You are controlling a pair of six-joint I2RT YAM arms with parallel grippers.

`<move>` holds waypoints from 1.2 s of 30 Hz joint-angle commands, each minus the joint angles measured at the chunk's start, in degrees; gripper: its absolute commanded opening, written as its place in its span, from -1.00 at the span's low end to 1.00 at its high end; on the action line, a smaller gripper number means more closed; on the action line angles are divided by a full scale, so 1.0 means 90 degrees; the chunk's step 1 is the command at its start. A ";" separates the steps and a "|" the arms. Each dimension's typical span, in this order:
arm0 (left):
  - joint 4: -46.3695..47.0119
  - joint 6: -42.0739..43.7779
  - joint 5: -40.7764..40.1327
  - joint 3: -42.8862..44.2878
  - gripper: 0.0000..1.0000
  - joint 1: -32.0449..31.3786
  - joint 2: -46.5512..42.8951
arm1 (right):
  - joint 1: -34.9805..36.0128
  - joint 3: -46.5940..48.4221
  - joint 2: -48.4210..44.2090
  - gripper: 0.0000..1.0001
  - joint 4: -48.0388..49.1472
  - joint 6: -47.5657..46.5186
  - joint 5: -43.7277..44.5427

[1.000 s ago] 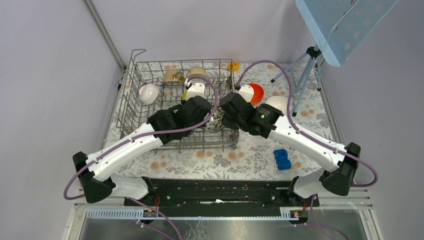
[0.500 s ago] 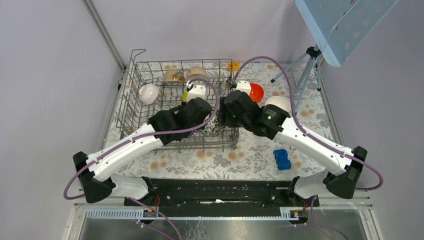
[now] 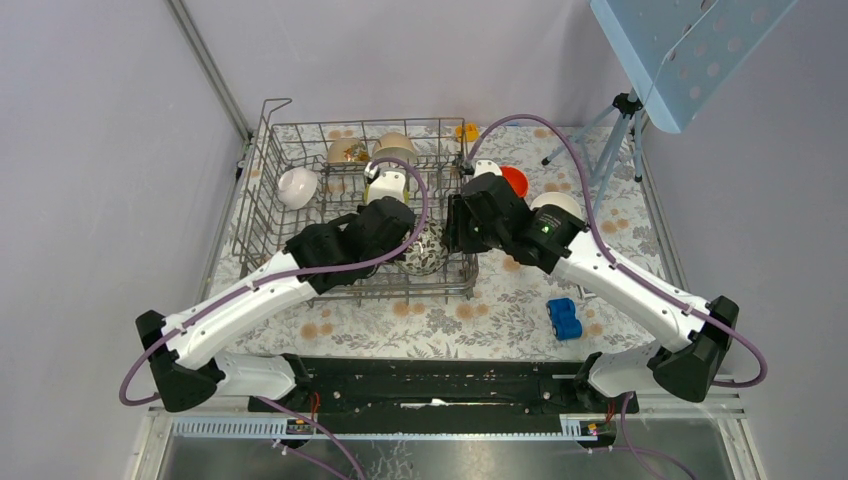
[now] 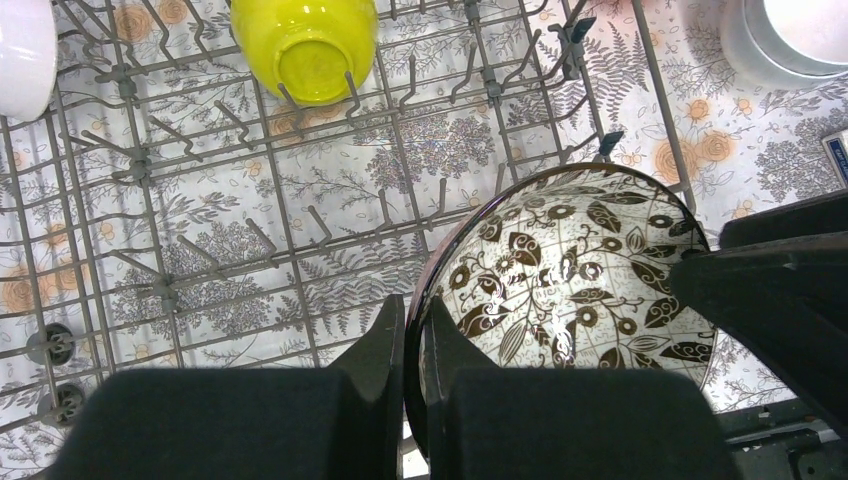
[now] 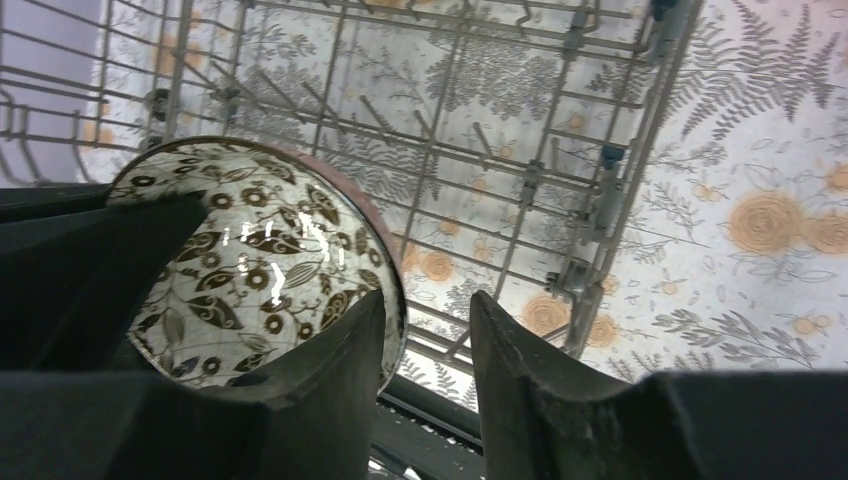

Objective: Unload the bowls from the dish rack
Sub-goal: Place the bowl at the center of the board.

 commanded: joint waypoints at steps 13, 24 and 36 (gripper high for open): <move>0.0521 -0.0144 0.0104 -0.0005 -1.00 -0.0015 -0.0397 | -0.0167 -0.0084 0.0051 -0.44 0.0582 0.0124 -0.1081; 0.0617 -0.0244 0.0269 -0.0163 -1.00 -0.0017 -0.0489 | -0.0185 -0.0199 0.0216 -0.66 0.0528 0.0189 -0.1044; 0.0617 -0.0237 0.0147 -0.0196 -1.00 -0.0021 -0.0494 | -0.0189 -0.0291 0.0202 -0.78 0.0548 0.0236 -0.1012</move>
